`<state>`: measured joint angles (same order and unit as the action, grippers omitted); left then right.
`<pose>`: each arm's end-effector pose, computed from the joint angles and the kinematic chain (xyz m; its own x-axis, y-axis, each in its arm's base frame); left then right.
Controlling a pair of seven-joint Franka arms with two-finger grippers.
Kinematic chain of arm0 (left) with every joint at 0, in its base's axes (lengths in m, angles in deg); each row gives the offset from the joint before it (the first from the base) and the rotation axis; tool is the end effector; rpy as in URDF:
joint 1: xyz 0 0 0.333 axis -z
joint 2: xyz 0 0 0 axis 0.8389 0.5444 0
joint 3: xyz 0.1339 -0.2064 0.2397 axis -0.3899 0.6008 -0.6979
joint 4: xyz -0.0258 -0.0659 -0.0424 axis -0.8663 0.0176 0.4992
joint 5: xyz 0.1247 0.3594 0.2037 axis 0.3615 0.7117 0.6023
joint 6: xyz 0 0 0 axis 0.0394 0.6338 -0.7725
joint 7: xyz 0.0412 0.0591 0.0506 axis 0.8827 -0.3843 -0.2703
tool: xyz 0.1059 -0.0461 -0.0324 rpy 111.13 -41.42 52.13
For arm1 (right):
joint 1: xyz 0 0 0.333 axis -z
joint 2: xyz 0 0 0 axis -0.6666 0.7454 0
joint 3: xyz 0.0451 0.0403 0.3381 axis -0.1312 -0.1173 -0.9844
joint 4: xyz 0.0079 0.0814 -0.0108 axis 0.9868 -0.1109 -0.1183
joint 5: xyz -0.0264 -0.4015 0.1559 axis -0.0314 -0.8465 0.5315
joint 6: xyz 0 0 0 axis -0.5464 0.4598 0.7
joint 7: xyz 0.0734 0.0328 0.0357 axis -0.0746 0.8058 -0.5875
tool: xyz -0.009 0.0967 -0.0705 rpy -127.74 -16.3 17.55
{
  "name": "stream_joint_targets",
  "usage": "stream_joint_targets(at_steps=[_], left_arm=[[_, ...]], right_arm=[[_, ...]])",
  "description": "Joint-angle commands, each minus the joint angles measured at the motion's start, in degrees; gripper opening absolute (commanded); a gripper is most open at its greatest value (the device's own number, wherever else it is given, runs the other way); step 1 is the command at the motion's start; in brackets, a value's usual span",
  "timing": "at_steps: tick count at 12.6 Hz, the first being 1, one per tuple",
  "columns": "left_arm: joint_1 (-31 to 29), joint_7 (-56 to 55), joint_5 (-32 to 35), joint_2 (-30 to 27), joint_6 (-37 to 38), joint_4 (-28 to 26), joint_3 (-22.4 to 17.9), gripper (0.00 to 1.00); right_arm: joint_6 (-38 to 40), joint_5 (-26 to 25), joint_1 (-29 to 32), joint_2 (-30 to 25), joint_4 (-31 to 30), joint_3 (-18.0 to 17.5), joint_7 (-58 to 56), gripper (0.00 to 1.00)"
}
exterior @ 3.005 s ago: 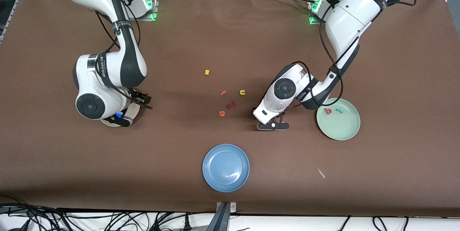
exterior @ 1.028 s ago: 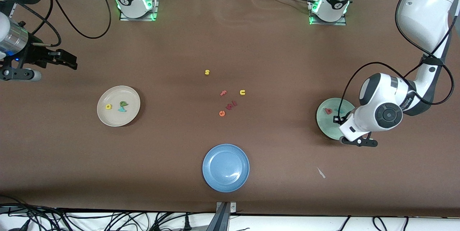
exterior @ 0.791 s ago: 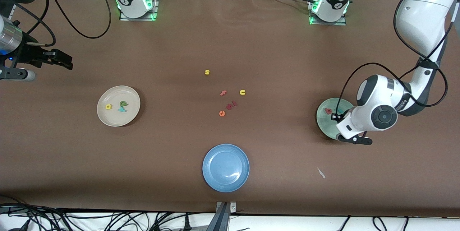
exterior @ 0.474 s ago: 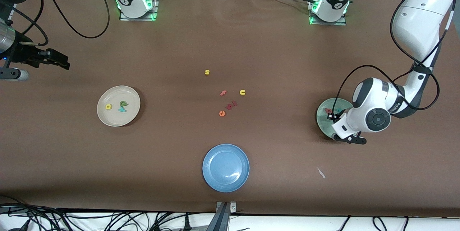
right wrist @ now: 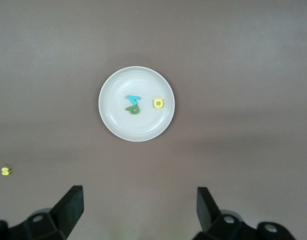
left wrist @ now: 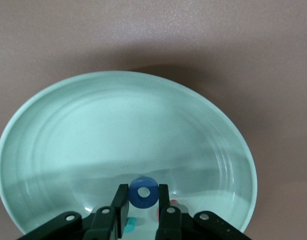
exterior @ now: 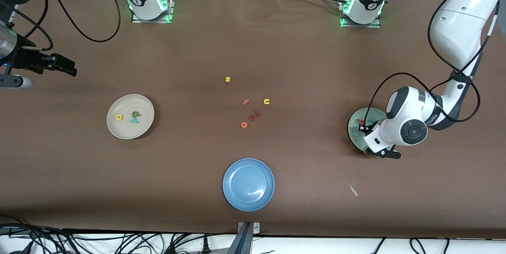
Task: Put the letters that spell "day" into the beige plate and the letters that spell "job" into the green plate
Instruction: 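Lower the blue o onto the green plate and open the left gripper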
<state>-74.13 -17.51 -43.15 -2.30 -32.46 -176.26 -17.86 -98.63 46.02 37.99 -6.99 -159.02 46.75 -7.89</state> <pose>0.6933 -0.0571 0.1667 0.9539 -0.1241 -0.2732 -0.1385 -0.9898 -0.0338 0.6073 -0.0099 0.5739 0.9943 -0.0454 -0.0966 -0.0420 -0.9984 0.0367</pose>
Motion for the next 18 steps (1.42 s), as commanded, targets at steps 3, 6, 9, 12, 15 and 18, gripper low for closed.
stream_joint_targets(at_steps=[3,6,9,12,15,18], left_arm=[[-0.47,-0.24,1.08,-0.29,-0.55,-0.36,0.31,0.79],[-0.47,-0.33,0.90,-1.69,0.16,0.26,0.40,1.00],[-0.56,0.37,0.90,-6.77,3.22,0.52,0.74,1.00],[-0.56,0.55,0.81,-15.20,9.19,1.57,3.46,1.00],[-0.64,3.69,-5.74,-21.98,16.57,6.12,3.47,1.00],[-5.03,12.13,-15.15,-27.51,22.20,7.90,3.56,1.00]], right_arm=[[0.84,0.80,0.30,-0.51,-0.21,-0.39,0.10,1.00],[0.84,0.63,0.13,-0.51,-0.21,-0.57,0.10,1.00],[0.84,0.71,0.13,-0.51,-0.30,-0.57,0.10,1.00],[0.84,0.71,0.21,-0.51,-0.38,-0.48,0.10,1.00],[1.54,0.71,0.21,-0.51,-0.38,-0.48,0.18,1.00],[1.63,0.80,0.21,-0.51,-0.38,-0.48,0.18,1.00]])
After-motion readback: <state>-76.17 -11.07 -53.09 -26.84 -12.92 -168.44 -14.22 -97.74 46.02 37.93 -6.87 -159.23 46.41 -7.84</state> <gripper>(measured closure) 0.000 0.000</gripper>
